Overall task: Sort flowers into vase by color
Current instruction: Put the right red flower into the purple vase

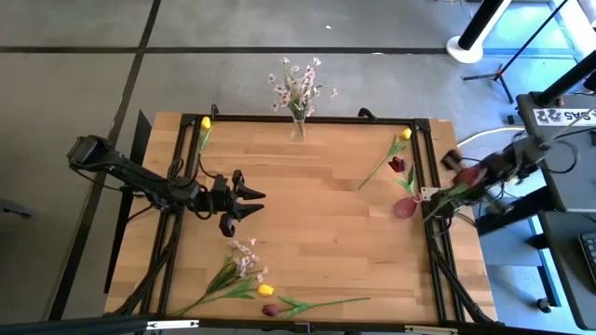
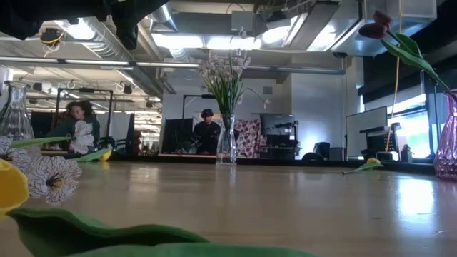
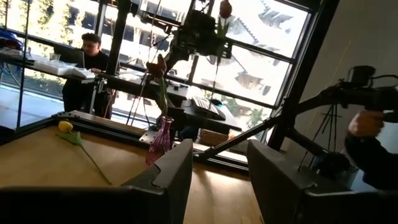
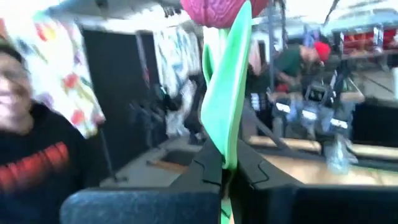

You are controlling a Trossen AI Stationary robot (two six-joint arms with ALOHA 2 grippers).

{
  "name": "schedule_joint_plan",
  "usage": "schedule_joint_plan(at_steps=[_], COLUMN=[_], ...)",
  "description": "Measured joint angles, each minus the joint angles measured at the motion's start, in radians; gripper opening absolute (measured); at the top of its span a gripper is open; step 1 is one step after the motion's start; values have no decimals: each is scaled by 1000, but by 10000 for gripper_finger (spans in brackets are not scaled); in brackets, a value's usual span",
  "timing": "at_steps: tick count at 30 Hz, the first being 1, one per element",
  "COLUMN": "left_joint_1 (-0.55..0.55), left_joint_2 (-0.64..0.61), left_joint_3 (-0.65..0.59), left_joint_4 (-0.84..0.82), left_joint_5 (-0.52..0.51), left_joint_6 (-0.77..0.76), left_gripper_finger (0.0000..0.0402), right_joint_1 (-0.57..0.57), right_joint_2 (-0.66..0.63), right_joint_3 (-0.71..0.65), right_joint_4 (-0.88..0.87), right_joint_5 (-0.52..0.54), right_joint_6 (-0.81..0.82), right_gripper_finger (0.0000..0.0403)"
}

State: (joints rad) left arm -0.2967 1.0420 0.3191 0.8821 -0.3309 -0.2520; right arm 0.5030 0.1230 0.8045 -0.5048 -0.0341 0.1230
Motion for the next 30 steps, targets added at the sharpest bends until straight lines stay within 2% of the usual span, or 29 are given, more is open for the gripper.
schedule_joint_plan(at_steps=[4,10,19,24,30], left_joint_1=[0,0,0,0,0], left_joint_2=[0,0,0,0,0], left_joint_3=[0,0,0,0,0], left_joint_4=[0,0,-6,-8,-8], left_joint_5=[0,0,0,0,0], left_joint_6=[0,0,0,0,0], left_gripper_finger=[149,149,149,149,149], right_joint_1=[0,0,1,0,1], right_joint_2=[-95,-117,-117,-117,-118], right_joint_3=[70,167,170,159,101], right_joint_4=[-128,-380,-398,-388,-454], right_joint_5=[80,256,451,466,477], right_joint_6=[1,-1,-70,-45,1], right_gripper_finger=[3,3,3,3,3])
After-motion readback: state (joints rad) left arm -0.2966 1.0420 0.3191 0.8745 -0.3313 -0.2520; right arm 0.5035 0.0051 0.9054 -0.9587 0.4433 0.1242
